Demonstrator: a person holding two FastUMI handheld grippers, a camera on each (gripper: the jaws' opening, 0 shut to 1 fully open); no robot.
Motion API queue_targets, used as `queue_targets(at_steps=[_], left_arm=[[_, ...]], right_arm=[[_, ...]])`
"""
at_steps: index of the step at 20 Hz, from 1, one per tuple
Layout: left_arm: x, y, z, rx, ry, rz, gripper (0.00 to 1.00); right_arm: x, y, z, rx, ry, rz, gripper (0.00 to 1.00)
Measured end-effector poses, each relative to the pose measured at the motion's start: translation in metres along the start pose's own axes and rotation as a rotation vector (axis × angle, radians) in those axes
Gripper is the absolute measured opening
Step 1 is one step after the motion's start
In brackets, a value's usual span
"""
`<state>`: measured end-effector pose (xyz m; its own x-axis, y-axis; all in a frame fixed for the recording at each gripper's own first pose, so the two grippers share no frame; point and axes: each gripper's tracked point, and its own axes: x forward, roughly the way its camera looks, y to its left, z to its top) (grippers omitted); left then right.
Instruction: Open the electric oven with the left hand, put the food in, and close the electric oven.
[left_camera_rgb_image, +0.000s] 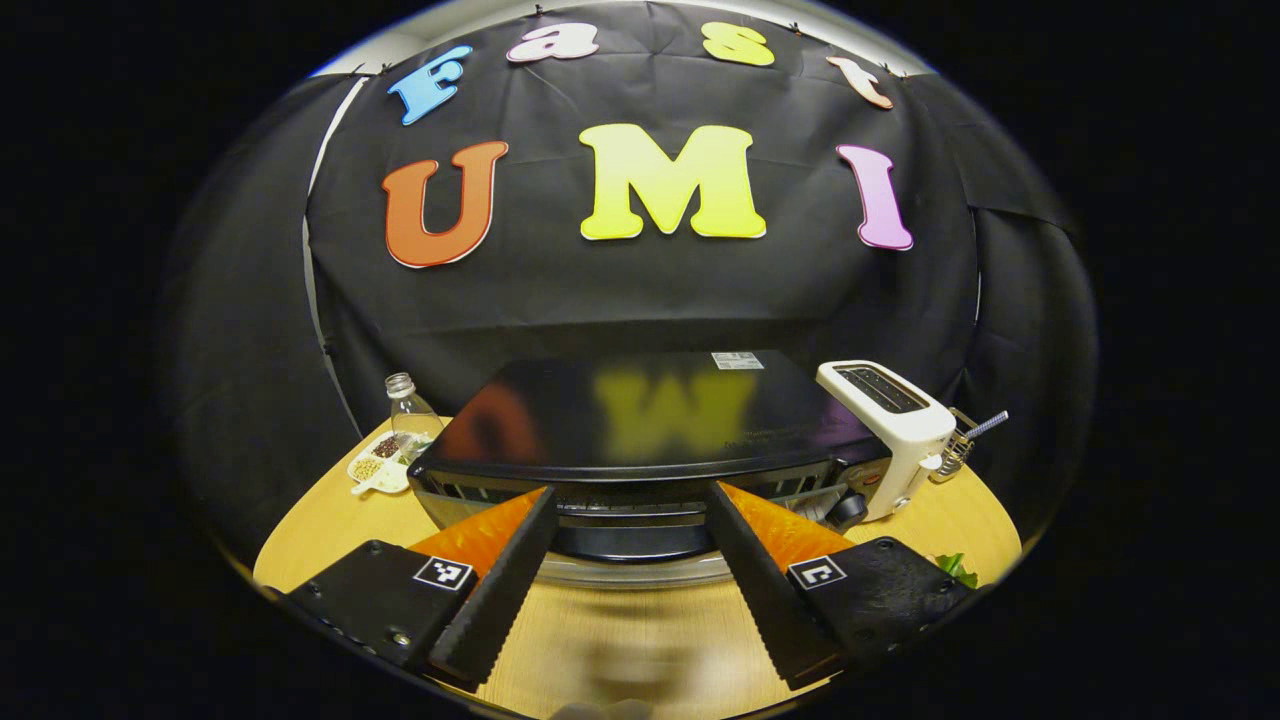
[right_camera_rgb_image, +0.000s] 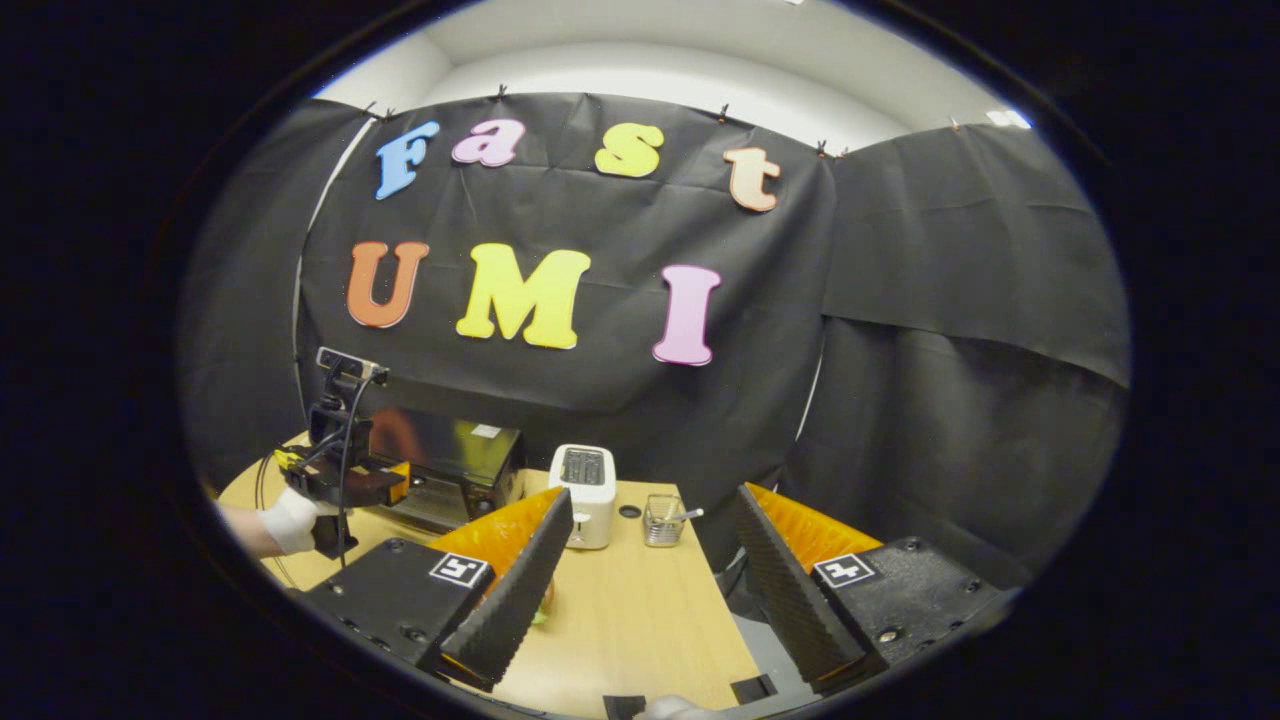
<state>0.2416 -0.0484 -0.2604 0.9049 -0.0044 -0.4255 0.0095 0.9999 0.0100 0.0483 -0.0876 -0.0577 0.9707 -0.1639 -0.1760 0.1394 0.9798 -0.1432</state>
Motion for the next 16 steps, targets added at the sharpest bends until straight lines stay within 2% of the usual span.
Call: queue_targets(at_steps=[1,9,10,11,12,15,16], left_arm=[[-0.006,-0.001,-0.004,0.003,0.002,-0.003,0.99],[-0.049,-0.003,-0.059,0.018,0.080,-0.030,0.99],[-0.053,-0.003,-0.065,0.017,0.089,-0.030,0.99],[-0.056,-0.003,-0.073,0.017,0.105,-0.030,0.99],[-0.060,-0.003,-0.079,0.019,0.115,-0.031,0.99],[-0.066,-0.007,-0.102,0.018,0.157,-0.031,0.99],[-0.069,-0.007,-0.109,0.000,0.179,-0.030,0.98]], right_arm=[[0.000,0.002,-0.001,-0.001,-0.001,0.007,1.00],[-0.001,0.028,-0.009,0.014,0.008,0.064,1.00],[-0.002,0.029,-0.010,0.013,0.008,0.068,0.96],[-0.003,0.030,-0.010,0.012,0.008,0.070,0.96],[-0.004,0.031,-0.011,0.012,0.009,0.072,1.00],[-0.008,0.031,-0.016,0.013,0.016,0.074,1.00],[-0.009,0.030,-0.018,0.013,0.019,0.073,0.96]])
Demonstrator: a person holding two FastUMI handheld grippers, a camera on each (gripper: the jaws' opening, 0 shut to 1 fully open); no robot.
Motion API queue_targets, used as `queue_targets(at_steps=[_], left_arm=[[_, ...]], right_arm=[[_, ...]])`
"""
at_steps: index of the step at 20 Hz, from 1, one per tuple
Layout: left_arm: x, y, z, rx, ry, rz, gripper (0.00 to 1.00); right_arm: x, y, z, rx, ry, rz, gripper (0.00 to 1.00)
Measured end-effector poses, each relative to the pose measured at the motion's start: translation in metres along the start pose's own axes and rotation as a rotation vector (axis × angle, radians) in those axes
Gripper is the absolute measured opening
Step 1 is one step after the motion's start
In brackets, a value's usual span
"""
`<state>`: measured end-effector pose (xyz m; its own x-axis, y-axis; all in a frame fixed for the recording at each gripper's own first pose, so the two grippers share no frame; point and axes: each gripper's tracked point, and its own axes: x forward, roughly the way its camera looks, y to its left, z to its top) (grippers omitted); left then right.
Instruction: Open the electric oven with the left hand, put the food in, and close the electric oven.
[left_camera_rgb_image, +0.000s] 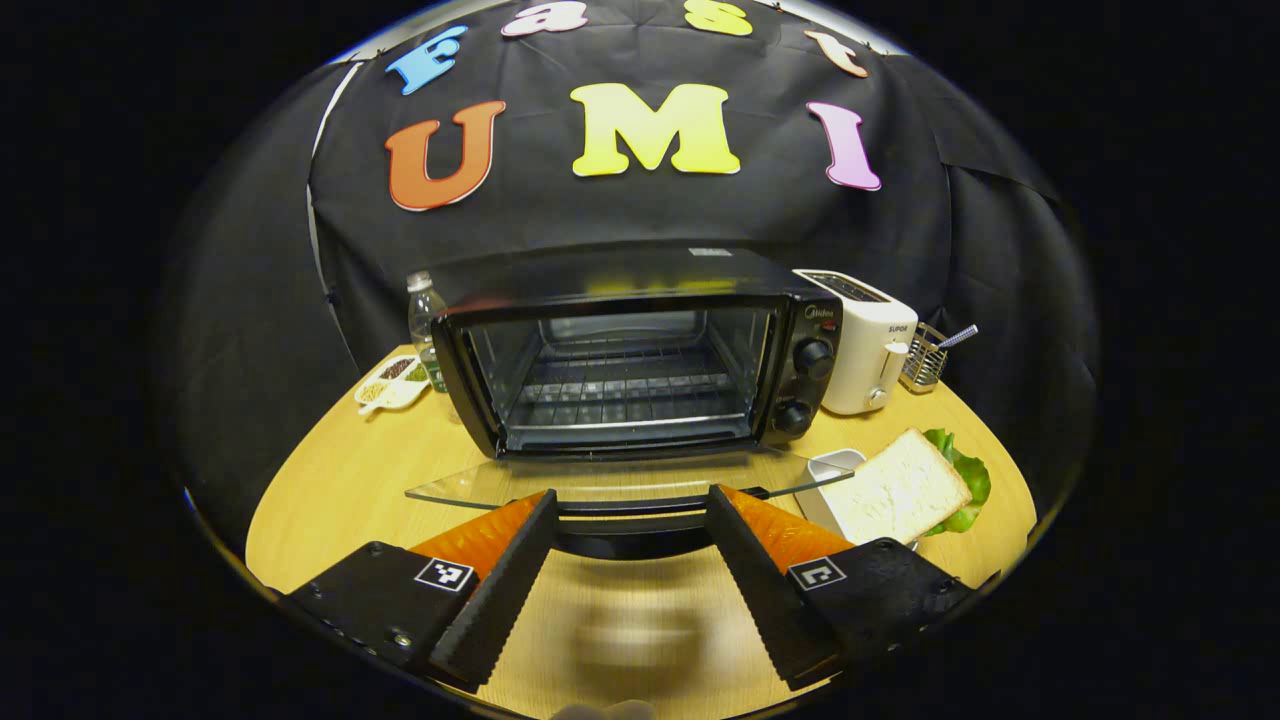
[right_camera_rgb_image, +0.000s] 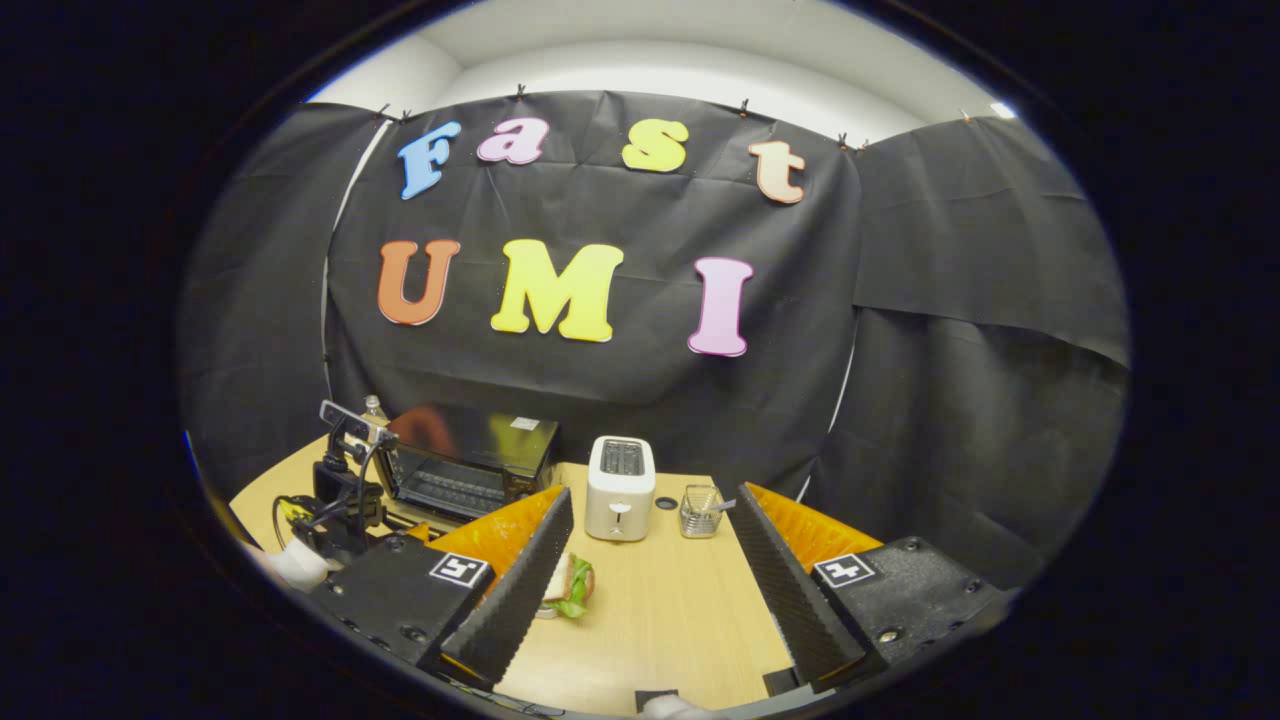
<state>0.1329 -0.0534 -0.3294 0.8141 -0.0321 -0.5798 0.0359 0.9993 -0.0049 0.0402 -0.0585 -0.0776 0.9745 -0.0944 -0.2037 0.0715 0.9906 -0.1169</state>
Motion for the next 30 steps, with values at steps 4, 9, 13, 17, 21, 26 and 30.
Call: queue_targets(at_steps=[4,9,13,17,21,26,30], left_arm=[[0.002,-0.002,-0.021,0.001,0.047,-0.001,0.98],[0.005,-0.004,-0.054,-0.042,0.145,-0.004,0.96],[0.014,-0.006,-0.083,-0.040,0.236,-0.009,0.96],[0.018,-0.006,-0.091,-0.028,0.270,-0.010,0.96],[0.013,-0.004,-0.083,-0.018,0.235,-0.009,0.96],[-0.029,0.005,-0.041,0.006,0.088,-0.010,0.95],[-0.091,0.017,0.018,-0.002,-0.100,0.010,0.95]], right_arm=[[-0.005,-0.002,-0.010,0.001,0.018,-0.002,1.00],[-0.012,-0.006,-0.018,-0.005,0.030,-0.011,0.96],[-0.012,-0.013,-0.025,-0.008,0.041,-0.026,1.00],[-0.011,-0.016,-0.038,0.014,0.069,-0.024,1.00],[-0.004,-0.016,-0.045,0.017,0.080,-0.015,1.00],[0.022,-0.006,-0.075,0.035,0.125,0.057,1.00],[0.065,0.012,-0.127,0.111,0.211,0.178,1.00]])
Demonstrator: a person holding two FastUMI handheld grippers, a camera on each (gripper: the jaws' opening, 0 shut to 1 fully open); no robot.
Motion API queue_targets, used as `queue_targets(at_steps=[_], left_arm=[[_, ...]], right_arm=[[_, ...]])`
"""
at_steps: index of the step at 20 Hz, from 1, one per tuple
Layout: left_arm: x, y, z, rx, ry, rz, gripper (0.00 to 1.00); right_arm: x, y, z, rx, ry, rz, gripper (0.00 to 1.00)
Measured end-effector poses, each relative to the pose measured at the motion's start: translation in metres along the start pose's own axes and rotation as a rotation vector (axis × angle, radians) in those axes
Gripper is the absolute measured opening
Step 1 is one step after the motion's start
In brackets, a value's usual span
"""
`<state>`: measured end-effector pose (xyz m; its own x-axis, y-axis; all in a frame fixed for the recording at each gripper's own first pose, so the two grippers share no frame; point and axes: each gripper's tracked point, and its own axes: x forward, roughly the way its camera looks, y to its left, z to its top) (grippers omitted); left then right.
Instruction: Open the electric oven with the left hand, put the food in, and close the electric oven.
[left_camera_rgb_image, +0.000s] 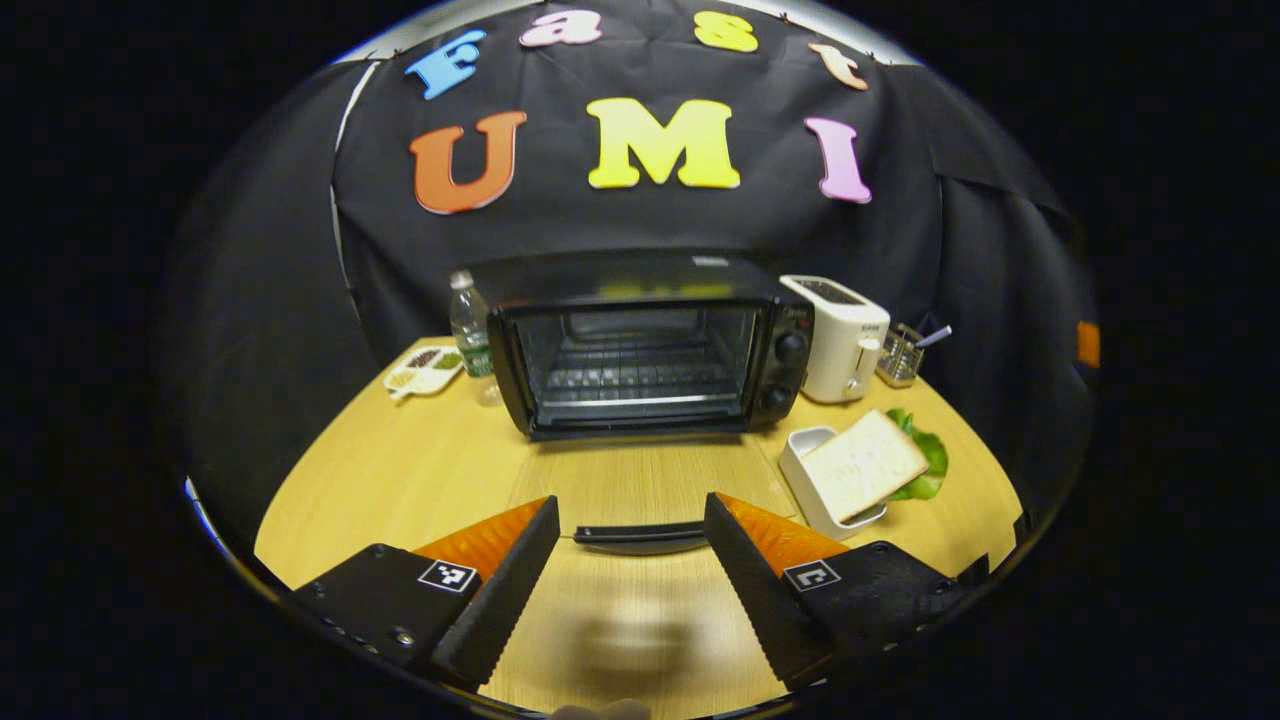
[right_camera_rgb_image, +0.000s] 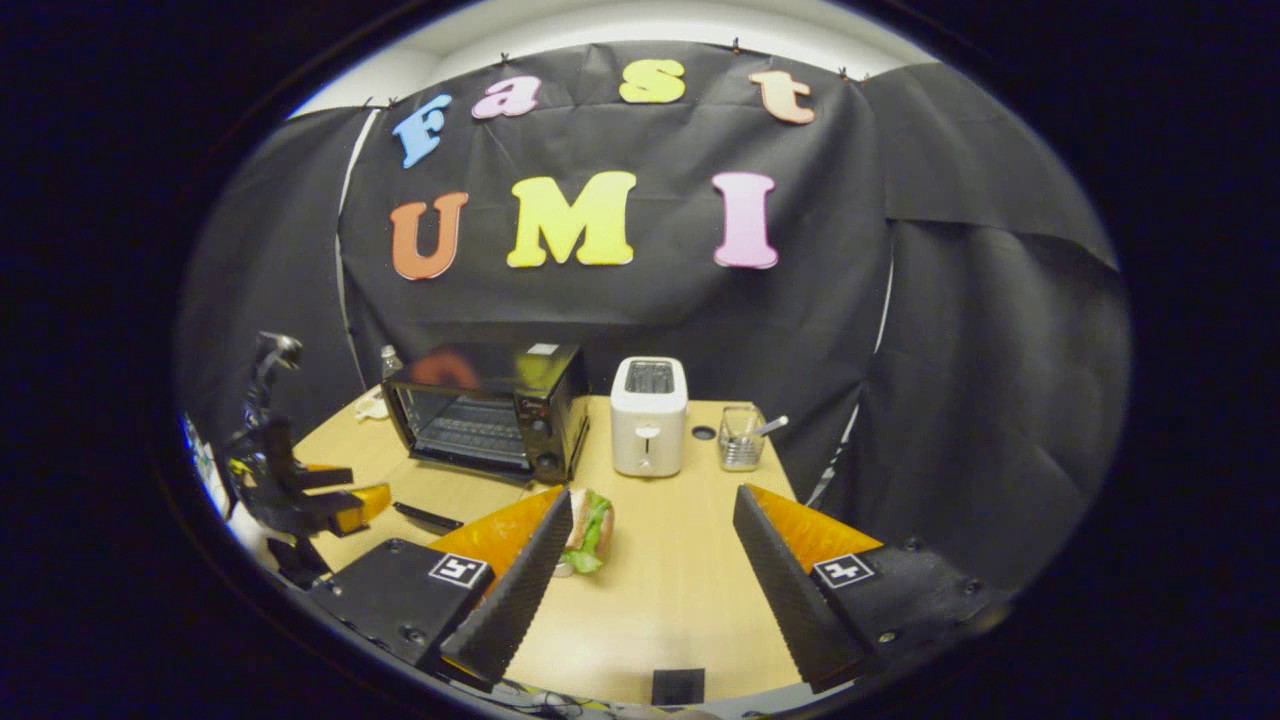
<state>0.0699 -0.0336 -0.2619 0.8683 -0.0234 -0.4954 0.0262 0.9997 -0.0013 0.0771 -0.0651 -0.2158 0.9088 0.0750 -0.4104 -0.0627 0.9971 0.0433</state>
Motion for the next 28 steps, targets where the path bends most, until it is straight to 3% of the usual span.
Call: queue_targets(at_steps=[1,2,6,7,8,11,12,13,15,16,17,18,20,21,24,26,27,28], left_arm=[[-0.016,0.003,0.016,-0.009,-0.036,0.012,0.95],[-0.030,0.004,0.033,-0.022,-0.071,0.020,0.96],[-0.088,0.008,0.094,-0.047,-0.199,0.064,0.95],[-0.100,0.005,0.104,-0.048,-0.221,0.071,0.95],[-0.110,0.003,0.113,-0.051,-0.242,0.076,0.95],[-0.135,0.000,0.129,-0.064,-0.268,0.125,0.95],[-0.140,0.000,0.131,-0.072,-0.269,0.144,0.95],[-0.144,-0.002,0.131,-0.083,-0.266,0.161,0.95],[-0.150,-0.006,0.132,-0.103,-0.259,0.175,0.95],[-0.152,-0.006,0.132,-0.111,-0.257,0.190,0.95],[-0.154,-0.006,0.132,-0.116,-0.255,0.200,0.95],[-0.156,-0.006,0.133,-0.119,-0.252,0.211,0.95],[-0.158,-0.007,0.133,-0.115,-0.249,0.219,0.95],[-0.157,-0.007,0.133,-0.110,-0.245,0.219,0.95],[-0.154,-0.002,0.135,-0.107,-0.240,0.210,0.95],[-0.150,0.002,0.135,-0.107,-0.242,0.195,0.95],[-0.146,0.005,0.133,-0.106,-0.242,0.181,0.95],[-0.144,0.009,0.133,-0.105,-0.244,0.167,0.95]], right_arm=[[0.014,0.002,-0.013,0.030,0.031,0.038,0.96],[0.029,0.005,-0.024,0.063,0.063,0.079,1.00],[0.085,0.015,-0.071,0.180,0.204,0.203,1.00],[0.098,0.019,-0.078,0.194,0.229,0.228,0.89],[0.110,0.023,-0.082,0.209,0.242,0.265,0.99],[0.140,0.044,-0.090,0.258,0.290,0.388,0.99],[0.152,0.050,-0.093,0.278,0.308,0.418,0.88],[0.162,0.053,-0.095,0.298,0.329,0.437,0.99],[0.176,0.060,-0.100,0.344,0.371,0.475,0.98],[0.182,0.063,-0.102,0.364,0.390,0.491,0.85],[0.187,0.063,-0.103,0.382,0.405,0.495,0.97],[0.191,0.064,-0.103,0.395,0.417,0.500,0.94],[0.194,0.069,-0.099,0.450,0.429,0.517,0.63],[0.196,0.072,-0.100,0.477,0.443,0.521,0.54],[0.191,0.076,-0.094,0.505,0.454,0.530,0.38],[0.187,0.075,-0.084,0.495,0.432,0.509,0.34],[0.182,0.075,-0.077,0.487,0.410,0.497,0.43],[0.177,0.075,-0.066,0.486,0.386,0.485,0.43]])
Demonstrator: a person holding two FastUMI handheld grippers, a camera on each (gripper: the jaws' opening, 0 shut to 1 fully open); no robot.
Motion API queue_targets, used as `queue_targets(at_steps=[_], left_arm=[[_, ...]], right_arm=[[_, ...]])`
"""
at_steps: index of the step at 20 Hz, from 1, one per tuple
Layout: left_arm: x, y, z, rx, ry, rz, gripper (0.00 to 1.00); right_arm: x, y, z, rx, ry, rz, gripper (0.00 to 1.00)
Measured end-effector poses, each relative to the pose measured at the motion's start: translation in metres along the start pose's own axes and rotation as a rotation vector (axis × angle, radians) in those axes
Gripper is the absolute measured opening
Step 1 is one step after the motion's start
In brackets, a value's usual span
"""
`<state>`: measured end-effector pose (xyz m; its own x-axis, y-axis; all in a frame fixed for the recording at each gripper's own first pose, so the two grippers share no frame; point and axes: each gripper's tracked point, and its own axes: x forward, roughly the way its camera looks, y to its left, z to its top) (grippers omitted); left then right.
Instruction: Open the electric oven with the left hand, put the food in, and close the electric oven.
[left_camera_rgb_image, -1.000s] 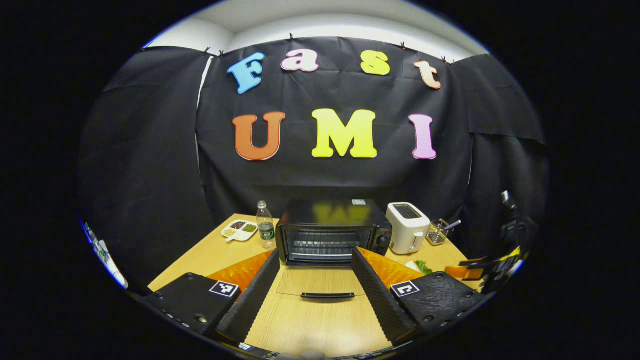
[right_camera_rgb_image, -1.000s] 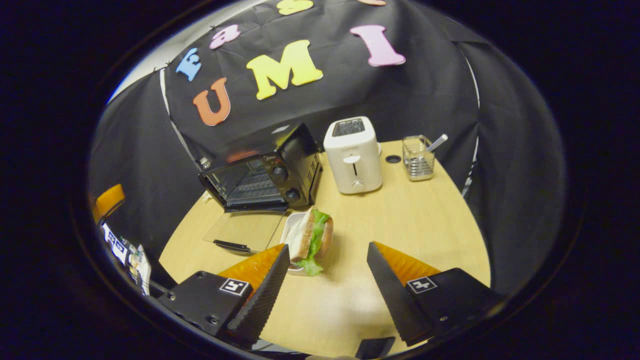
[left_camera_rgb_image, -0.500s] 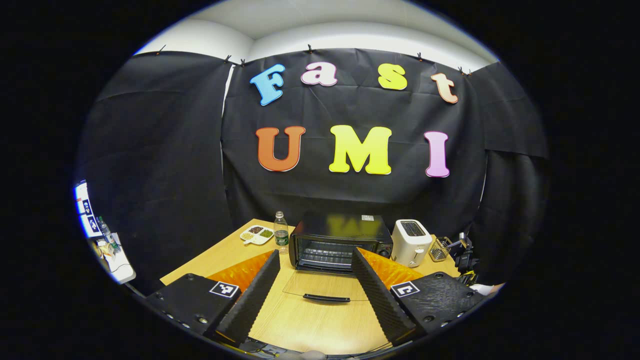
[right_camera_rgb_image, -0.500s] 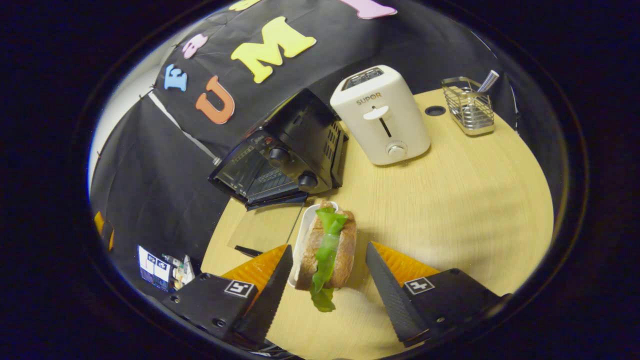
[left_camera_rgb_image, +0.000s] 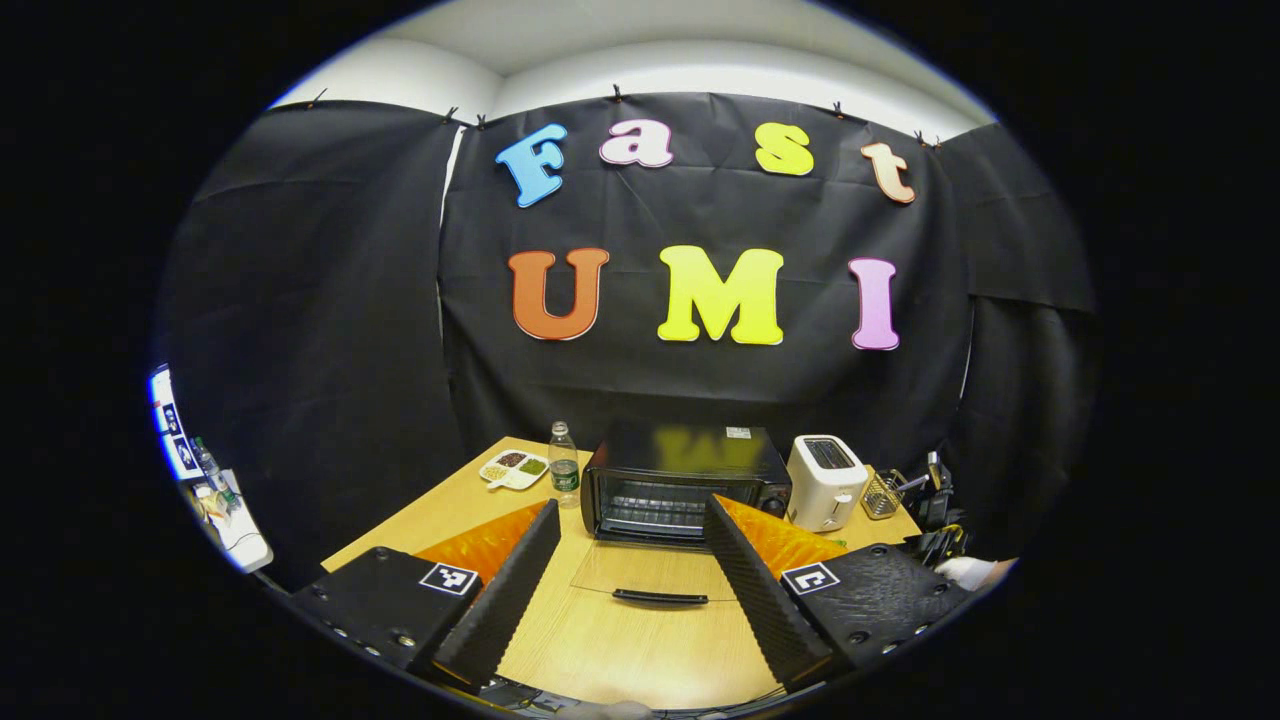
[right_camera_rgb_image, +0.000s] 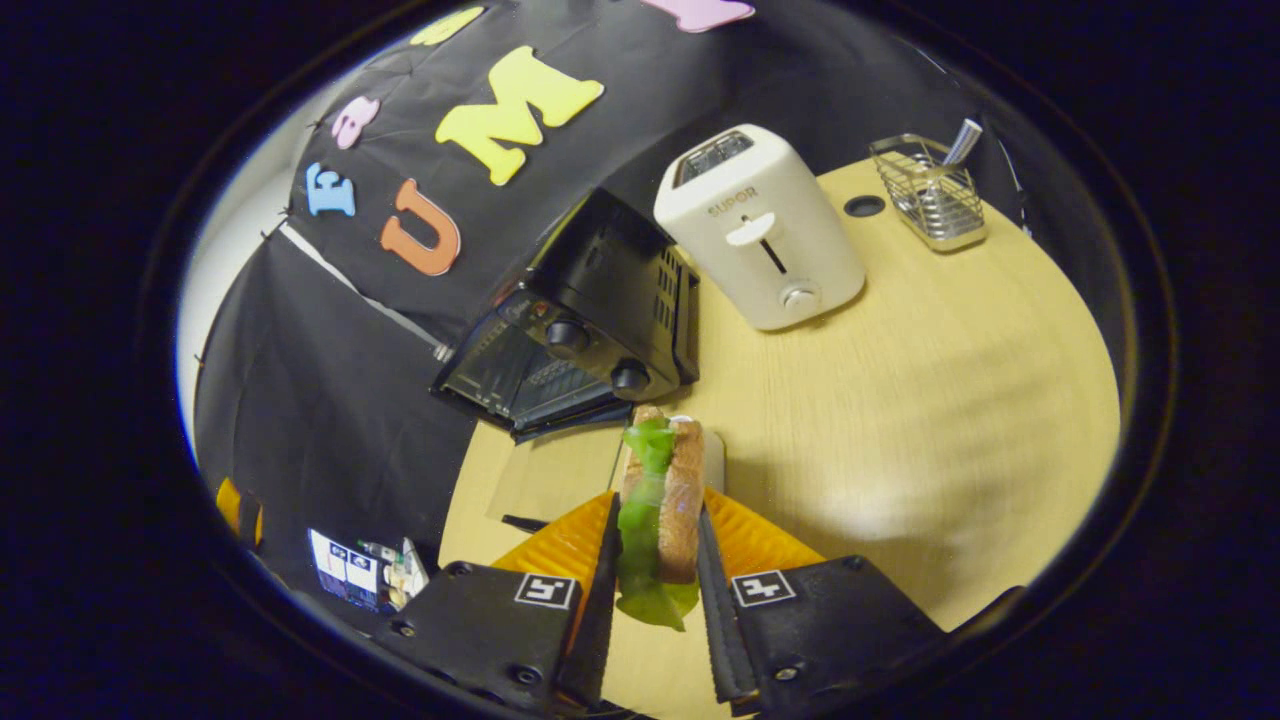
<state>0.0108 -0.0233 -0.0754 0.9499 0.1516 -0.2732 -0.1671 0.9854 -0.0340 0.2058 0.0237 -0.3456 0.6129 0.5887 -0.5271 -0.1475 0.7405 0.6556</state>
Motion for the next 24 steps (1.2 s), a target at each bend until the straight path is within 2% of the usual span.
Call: queue_targets(at_steps=[6,9,12,15,18,21,24], left_arm=[[0.016,0.040,-0.009,0.033,0.007,-0.047,0.95],[0.021,0.046,-0.011,0.057,0.003,-0.130,0.95],[0.026,0.057,-0.029,0.076,0.055,-0.190,0.95],[0.026,0.067,-0.036,0.091,0.085,-0.227,0.95],[0.024,0.078,-0.039,0.113,0.090,-0.245,0.95],[0.022,0.097,-0.050,0.133,0.111,-0.224,0.95],[0.018,0.112,-0.059,0.140,0.139,-0.209,0.95]], right_arm=[[-0.043,0.074,0.038,0.047,-0.237,-0.018,0.43],[-0.038,0.122,0.041,0.114,-0.376,-0.008,0.43],[-0.013,0.168,0.033,0.137,-0.483,0.024,0.43],[0.019,0.197,0.022,0.236,-0.572,0.052,0.43],[0.066,0.209,0.008,0.299,-0.605,0.051,0.43],[0.105,0.209,0.004,0.407,-0.645,0.028,0.43],[0.150,0.211,-0.004,0.501,-0.632,0.007,0.43]])
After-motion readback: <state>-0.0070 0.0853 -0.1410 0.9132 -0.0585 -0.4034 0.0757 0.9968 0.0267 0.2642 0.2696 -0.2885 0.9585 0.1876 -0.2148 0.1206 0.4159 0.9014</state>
